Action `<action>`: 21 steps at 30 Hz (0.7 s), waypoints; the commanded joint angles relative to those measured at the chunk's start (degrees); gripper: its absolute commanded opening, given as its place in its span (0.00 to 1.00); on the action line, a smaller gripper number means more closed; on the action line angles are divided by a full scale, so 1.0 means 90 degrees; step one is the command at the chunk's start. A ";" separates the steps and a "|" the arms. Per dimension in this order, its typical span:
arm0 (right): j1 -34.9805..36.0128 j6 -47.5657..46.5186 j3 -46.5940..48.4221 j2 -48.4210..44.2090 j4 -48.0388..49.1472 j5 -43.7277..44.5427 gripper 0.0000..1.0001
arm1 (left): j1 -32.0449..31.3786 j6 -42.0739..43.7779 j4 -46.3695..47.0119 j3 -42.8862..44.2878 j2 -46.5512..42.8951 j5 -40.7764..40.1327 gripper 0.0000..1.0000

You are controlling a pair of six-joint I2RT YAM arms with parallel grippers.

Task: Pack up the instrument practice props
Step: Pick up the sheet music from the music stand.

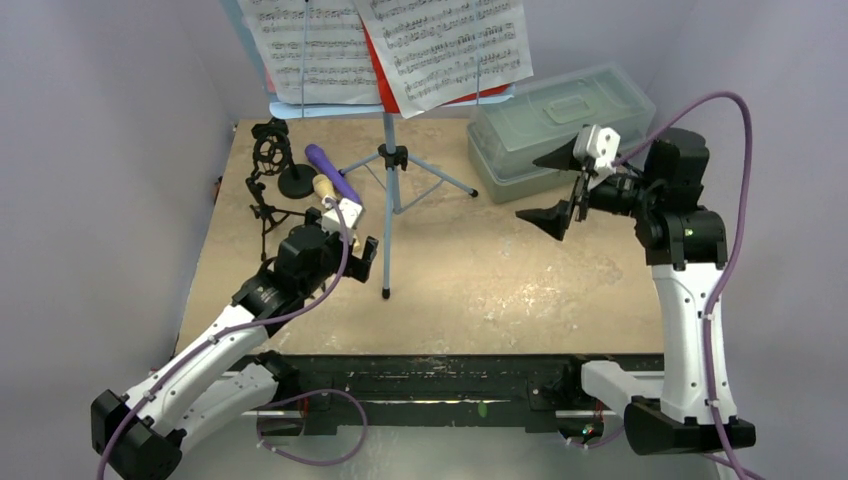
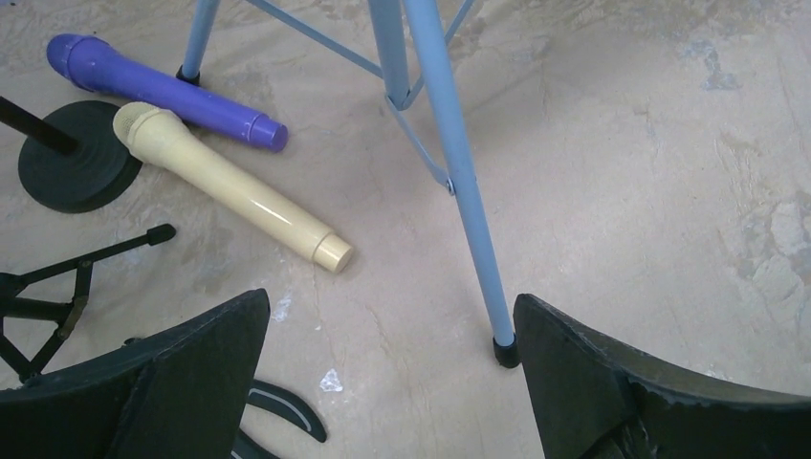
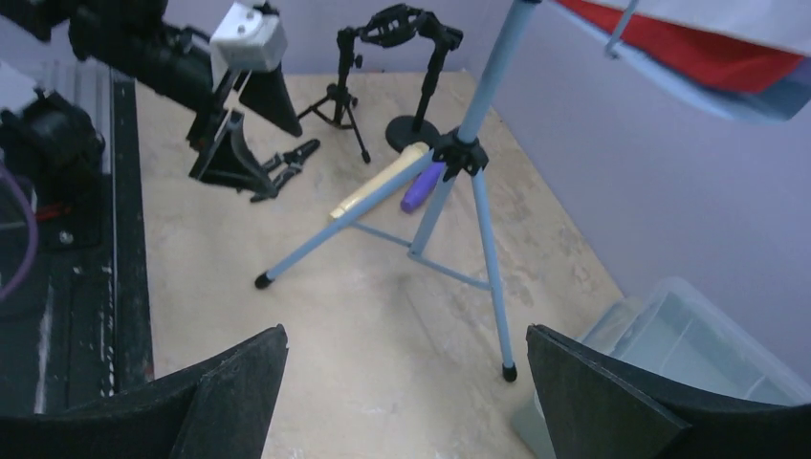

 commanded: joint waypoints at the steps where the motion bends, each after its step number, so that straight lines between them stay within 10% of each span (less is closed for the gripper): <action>1: -0.0001 0.2647 0.0952 0.0444 0.1014 -0.0274 0.99 | -0.0019 0.0198 0.0096 0.0013 -0.0222 -0.0005 1.00; 9: -0.0007 0.5745 0.1931 0.1046 0.3192 -0.0316 0.99 | -0.0019 0.0224 0.0037 0.0026 -0.0384 -0.0241 1.00; 21: -0.0019 0.7622 0.2410 0.1733 0.4592 0.1382 0.96 | 0.0000 0.0246 0.0054 0.0015 -0.0284 -0.0279 1.00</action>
